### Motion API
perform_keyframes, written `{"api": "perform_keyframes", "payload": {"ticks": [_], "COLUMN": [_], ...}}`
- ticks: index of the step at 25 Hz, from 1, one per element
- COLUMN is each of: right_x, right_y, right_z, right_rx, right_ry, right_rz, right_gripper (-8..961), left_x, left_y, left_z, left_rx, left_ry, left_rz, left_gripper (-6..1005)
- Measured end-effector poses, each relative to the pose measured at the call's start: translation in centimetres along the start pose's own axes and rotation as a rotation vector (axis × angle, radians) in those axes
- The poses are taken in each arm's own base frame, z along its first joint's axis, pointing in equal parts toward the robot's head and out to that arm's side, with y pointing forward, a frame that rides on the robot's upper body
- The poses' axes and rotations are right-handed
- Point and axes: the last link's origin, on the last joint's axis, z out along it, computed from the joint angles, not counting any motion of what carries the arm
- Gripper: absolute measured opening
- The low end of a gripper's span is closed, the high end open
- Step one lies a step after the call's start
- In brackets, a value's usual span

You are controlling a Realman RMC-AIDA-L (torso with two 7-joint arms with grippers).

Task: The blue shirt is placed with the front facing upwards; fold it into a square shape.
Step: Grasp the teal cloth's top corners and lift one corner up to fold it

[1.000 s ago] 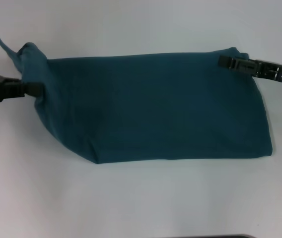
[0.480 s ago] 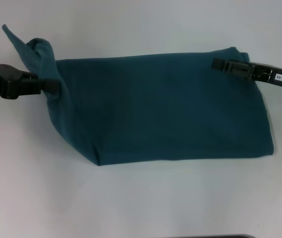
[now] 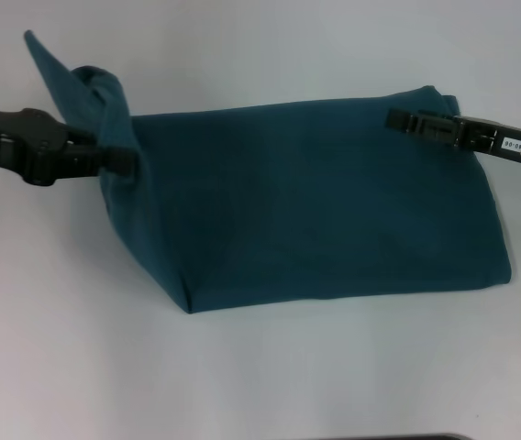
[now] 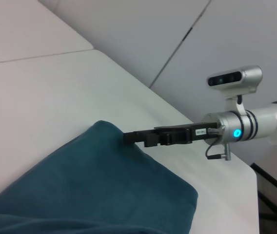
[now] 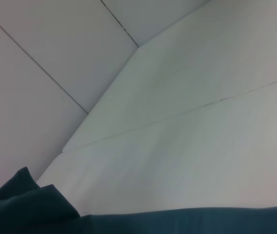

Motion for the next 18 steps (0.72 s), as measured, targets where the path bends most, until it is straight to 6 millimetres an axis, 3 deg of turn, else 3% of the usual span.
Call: {"api": "perform_keyframes", "payload": {"ticks": [18], "right_x": [0.6], "right_y": [-0.1], "right_z": [0.7], "right_rx": [0.01], "right_ry": [0.005], "right_rz": [-0.005], "right_gripper": [899], "left_x": [3.9], "left_y": [1.3], "left_z": [2.5], "left_rx": [-0.071], "left_ry": [-0.055], "left_rz": [0.123], "left_gripper": [26]}}
